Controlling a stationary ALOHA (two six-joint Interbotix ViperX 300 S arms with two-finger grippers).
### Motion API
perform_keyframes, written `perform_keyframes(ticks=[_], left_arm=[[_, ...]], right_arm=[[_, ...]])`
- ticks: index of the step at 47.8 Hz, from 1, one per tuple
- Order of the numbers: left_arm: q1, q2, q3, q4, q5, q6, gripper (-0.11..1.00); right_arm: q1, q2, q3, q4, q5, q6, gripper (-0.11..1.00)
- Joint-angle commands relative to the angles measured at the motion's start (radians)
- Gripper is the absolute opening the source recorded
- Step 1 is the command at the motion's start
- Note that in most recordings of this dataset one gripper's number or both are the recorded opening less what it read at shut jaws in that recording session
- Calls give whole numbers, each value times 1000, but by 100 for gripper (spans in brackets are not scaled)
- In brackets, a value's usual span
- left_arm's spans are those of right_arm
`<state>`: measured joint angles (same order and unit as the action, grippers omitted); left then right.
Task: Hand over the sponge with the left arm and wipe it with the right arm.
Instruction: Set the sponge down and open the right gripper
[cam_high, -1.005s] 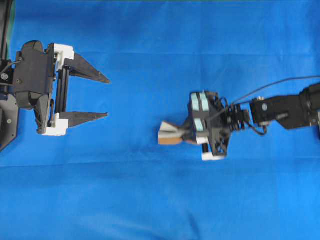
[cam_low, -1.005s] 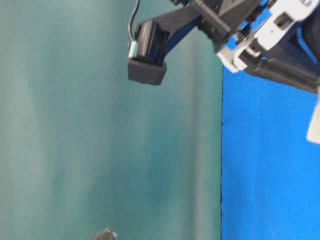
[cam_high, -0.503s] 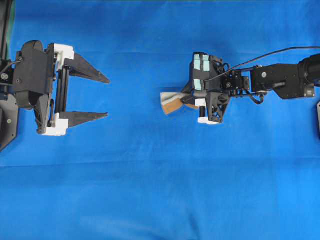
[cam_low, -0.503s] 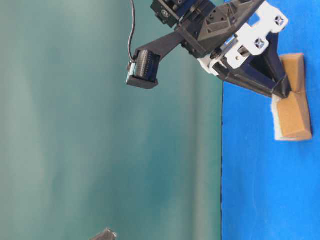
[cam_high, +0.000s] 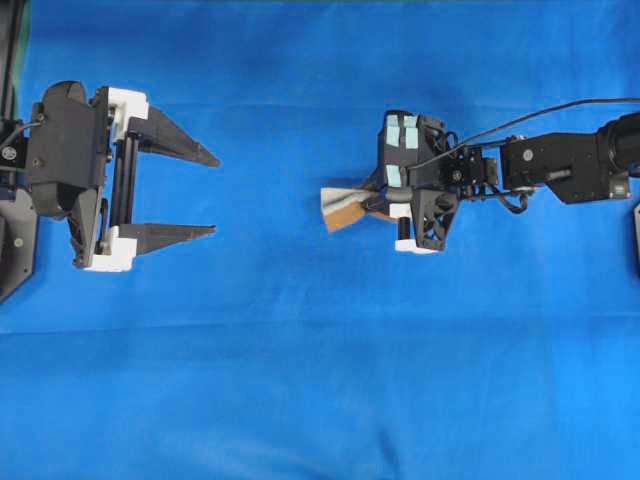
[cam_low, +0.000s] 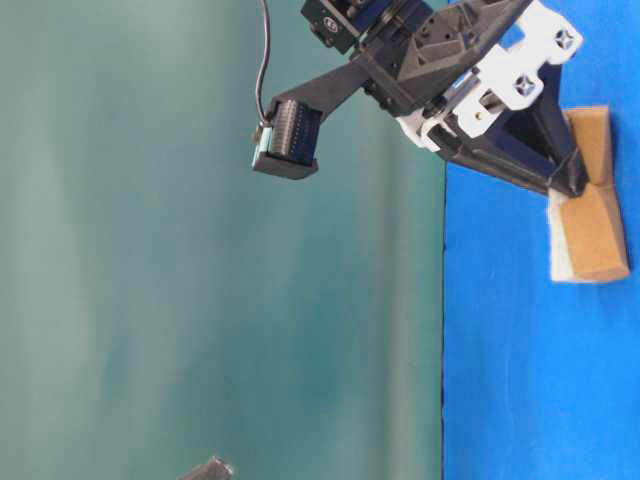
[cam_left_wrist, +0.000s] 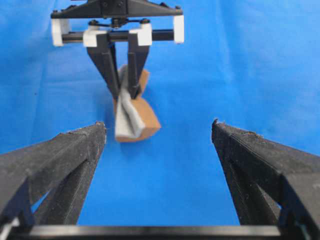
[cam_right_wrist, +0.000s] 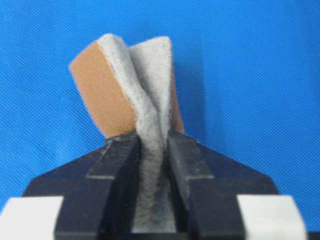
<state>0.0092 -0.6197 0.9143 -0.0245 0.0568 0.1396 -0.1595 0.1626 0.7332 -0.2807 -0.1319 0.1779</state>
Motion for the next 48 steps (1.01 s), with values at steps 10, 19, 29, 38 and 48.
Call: perform_keyframes(ticks=[10,19,29,38,48], left_arm=[[-2,-3,-11,-2,-2,0,92],[-2,-3,-11,-2,0,11,92],[-2,-3,-11,-2,0,14,92],[-2,-5,-11,-2,0,14,92],[-2,-5,-11,-2,0,14,92]], right_arm=[[25,-28,-23,17,3,5,74],[25,-43,-38,23,35,6,74],[31,-107,-61,23,97,3,74],[38,-201,-74,21,190,0,74],[66,-325,-71,20,233,-2,74]])
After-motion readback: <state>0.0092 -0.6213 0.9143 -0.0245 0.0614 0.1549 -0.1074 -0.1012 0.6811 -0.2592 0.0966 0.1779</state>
